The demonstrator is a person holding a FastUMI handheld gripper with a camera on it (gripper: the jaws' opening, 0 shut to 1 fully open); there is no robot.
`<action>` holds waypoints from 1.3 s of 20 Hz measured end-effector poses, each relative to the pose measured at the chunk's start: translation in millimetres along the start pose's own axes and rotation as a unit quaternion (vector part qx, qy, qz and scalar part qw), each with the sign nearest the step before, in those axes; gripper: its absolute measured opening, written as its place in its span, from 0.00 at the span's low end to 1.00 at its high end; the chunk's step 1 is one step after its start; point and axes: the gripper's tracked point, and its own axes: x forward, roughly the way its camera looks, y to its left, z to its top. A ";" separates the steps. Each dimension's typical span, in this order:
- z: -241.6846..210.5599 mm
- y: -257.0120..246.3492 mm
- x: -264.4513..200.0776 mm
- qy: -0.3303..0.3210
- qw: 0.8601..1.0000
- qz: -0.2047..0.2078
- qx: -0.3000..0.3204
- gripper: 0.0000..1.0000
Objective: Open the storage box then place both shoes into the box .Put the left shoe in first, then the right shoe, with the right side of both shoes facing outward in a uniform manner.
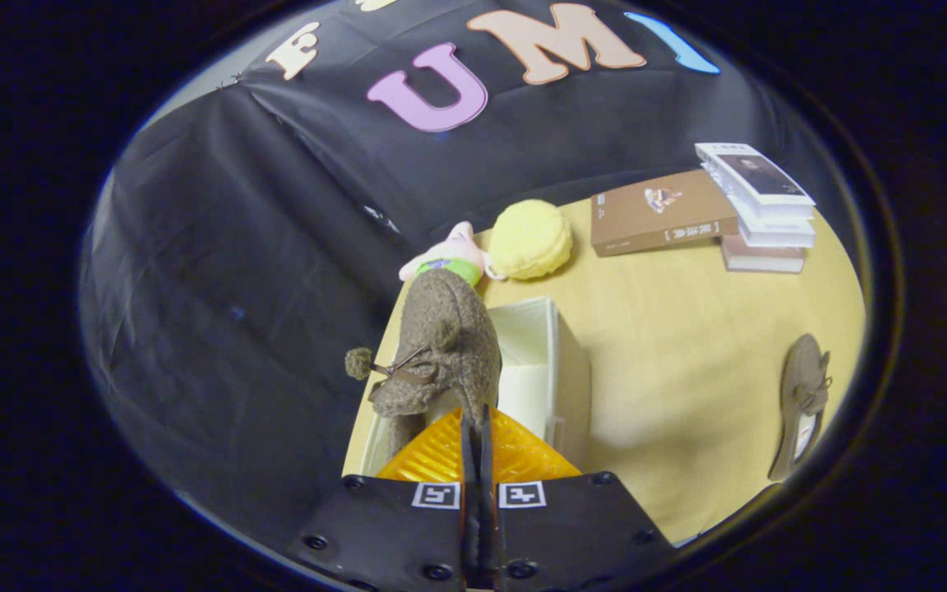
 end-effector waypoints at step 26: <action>-94.2 -3.8 116.2 0.109 0.986 -0.115 -0.046 0.09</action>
